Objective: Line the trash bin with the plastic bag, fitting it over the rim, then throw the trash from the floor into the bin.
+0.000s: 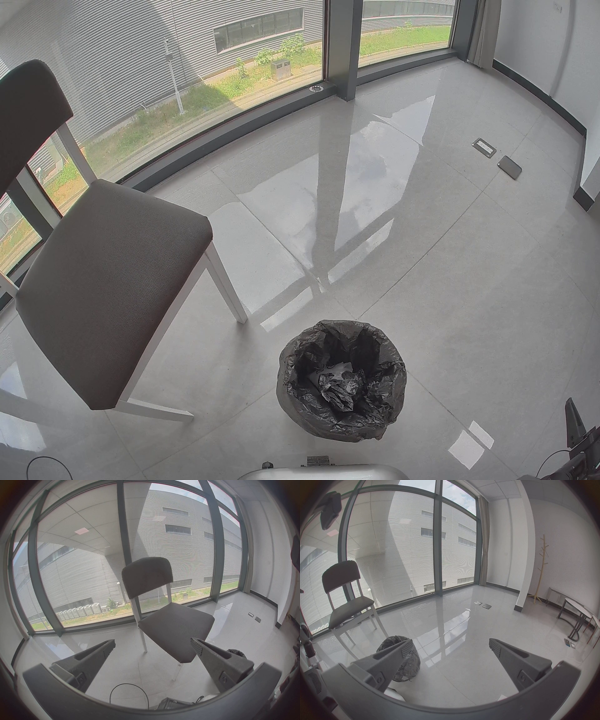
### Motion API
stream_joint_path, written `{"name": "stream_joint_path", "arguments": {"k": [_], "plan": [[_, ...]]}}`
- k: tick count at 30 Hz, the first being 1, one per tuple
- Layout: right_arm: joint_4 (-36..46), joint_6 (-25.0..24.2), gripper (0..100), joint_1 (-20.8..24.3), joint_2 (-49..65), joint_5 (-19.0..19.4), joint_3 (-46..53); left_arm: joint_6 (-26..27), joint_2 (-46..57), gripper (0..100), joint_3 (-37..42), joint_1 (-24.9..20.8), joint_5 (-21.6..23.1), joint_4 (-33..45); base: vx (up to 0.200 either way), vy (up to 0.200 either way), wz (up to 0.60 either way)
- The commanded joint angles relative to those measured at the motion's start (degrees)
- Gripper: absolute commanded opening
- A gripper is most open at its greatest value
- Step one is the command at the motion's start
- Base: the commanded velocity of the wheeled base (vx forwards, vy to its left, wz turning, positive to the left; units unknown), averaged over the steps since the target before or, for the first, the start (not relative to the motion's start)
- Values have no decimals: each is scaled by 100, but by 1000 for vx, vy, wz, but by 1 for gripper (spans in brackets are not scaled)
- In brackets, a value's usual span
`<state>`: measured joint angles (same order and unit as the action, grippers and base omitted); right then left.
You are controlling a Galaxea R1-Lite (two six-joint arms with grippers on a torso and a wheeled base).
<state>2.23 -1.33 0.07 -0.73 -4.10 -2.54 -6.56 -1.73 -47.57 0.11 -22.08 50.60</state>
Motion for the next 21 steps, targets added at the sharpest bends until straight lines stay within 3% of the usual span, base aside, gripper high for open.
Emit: {"name": "stream_joint_path", "arguments": {"k": [1,6,9,17,21], "plan": [[-3,-210,100,1,56,-12,7,93,173,100,1751,-29,309,-1624,0,0,0],[-3,-227,100,1,56,-12,7,638,173,100,4054,-20,705,-4322,0,0,0],[-21,-219,100,1,56,-56,7,814,173,100,4748,-29,1153,-5403,0,0,0],[-21,-227,100,1,56,-56,7,559,173,100,4757,-20,2164,-5148,0,0,0],[-21,-210,100,1,47,-30,7,814,173,100,4739,-20,2427,-5025,0,0,0]]}}
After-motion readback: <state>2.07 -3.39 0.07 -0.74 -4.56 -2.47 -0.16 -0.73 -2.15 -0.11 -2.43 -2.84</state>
